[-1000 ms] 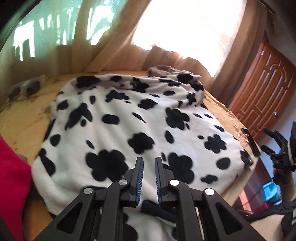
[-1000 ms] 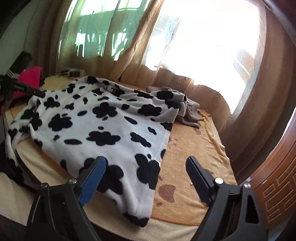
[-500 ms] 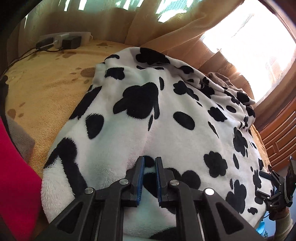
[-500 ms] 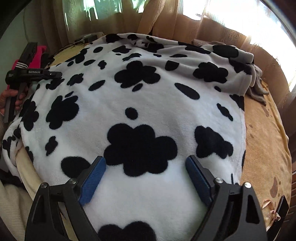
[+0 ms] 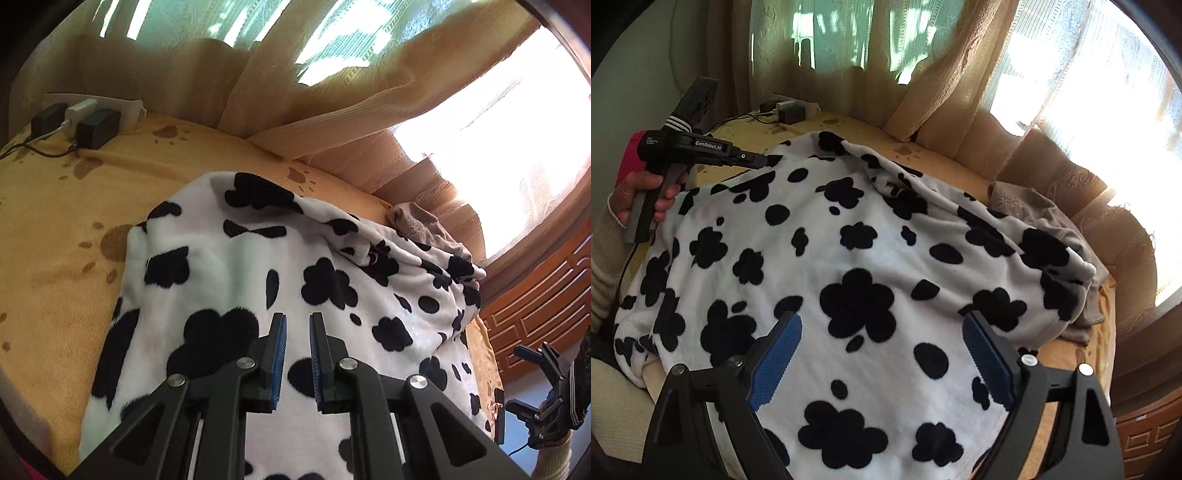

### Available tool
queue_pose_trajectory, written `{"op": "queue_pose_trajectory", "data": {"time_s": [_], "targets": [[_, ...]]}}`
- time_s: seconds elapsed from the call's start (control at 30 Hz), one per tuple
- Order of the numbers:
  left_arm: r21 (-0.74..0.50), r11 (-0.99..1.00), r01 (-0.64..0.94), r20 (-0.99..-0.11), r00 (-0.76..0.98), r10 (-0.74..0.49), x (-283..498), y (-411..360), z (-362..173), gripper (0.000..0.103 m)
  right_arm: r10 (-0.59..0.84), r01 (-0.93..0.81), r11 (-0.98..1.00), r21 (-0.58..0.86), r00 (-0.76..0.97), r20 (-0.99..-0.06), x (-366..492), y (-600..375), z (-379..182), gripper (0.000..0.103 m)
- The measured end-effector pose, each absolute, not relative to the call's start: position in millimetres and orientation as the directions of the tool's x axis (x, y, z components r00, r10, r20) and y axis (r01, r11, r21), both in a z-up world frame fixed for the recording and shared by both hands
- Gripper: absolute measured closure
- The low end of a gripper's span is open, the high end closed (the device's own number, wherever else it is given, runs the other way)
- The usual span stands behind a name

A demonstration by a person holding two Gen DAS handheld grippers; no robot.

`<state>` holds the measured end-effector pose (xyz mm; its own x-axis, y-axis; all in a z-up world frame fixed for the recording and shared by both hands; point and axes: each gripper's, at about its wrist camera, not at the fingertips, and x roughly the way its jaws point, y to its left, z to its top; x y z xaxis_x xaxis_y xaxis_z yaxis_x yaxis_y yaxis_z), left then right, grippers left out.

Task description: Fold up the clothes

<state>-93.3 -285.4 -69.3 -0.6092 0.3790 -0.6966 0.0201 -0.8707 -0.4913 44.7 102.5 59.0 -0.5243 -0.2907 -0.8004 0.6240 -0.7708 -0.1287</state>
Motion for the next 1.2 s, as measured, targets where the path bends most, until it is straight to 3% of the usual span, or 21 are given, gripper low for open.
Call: {"op": "queue_pose_trajectory", "data": {"time_s": [0.17, 0.27, 0.33, 0.43, 0.67, 0.77, 0.97, 1.03, 1.17, 1.2], "targets": [[-0.47, -0.878, 0.087, -0.772, -0.522, 0.362, -130, -295, -117, 0.09, -0.323, 0.622, -0.782, -0.026, -0.441, -0.837, -1, 90, 13, 0.011], [-0.538, -0.837, 0.097, -0.728, -0.554, 0.404, -127, -315, -126, 0.09, -0.335, 0.634, -0.773, 0.003, -0.405, -0.851, -14, 94, -16, 0.011], [-0.508, -0.852, 0.122, -0.742, -0.564, 0.362, -125, -321, -125, 0.099, -0.312, 0.609, -0.793, 0.018, -0.381, -0.87, -22, 104, -36, 0.011], [-0.471, -0.872, 0.134, -0.756, -0.571, 0.32, -124, -320, -124, 0.099, -0.304, 0.581, -0.813, 0.036, -0.371, -0.877, -25, 125, -56, 0.011], [-0.476, -0.866, 0.155, -0.754, -0.578, 0.311, -125, -320, -124, 0.099, -0.299, 0.576, -0.817, 0.007, -0.413, -0.86, -17, 139, -49, 0.011], [-0.457, -0.875, 0.163, -0.769, -0.567, 0.295, -125, -314, -121, 0.099, -0.281, 0.538, -0.842, -0.043, -0.505, -0.816, -23, 161, -20, 0.011], [-0.42, -0.891, 0.174, -0.77, -0.587, 0.249, -119, -294, -92, 0.099, -0.148, 0.325, -0.938, -0.116, -0.683, -0.715, -72, 238, 46, 0.011], [-0.421, -0.896, 0.139, -0.753, -0.605, 0.259, -115, -282, -76, 0.099, -0.173, 0.271, -0.962, -0.027, -0.685, -0.708, -96, 265, 57, 0.011], [-0.432, -0.901, 0.049, -0.73, -0.605, 0.317, -115, -254, -53, 0.098, -0.439, 0.263, -0.898, 0.354, -0.615, -0.655, -135, 303, 51, 0.011], [-0.429, -0.903, 0.029, -0.73, -0.6, 0.328, -116, -247, -49, 0.098, -0.471, 0.255, -0.879, 0.404, -0.602, -0.645, -143, 307, 46, 0.019]]}}
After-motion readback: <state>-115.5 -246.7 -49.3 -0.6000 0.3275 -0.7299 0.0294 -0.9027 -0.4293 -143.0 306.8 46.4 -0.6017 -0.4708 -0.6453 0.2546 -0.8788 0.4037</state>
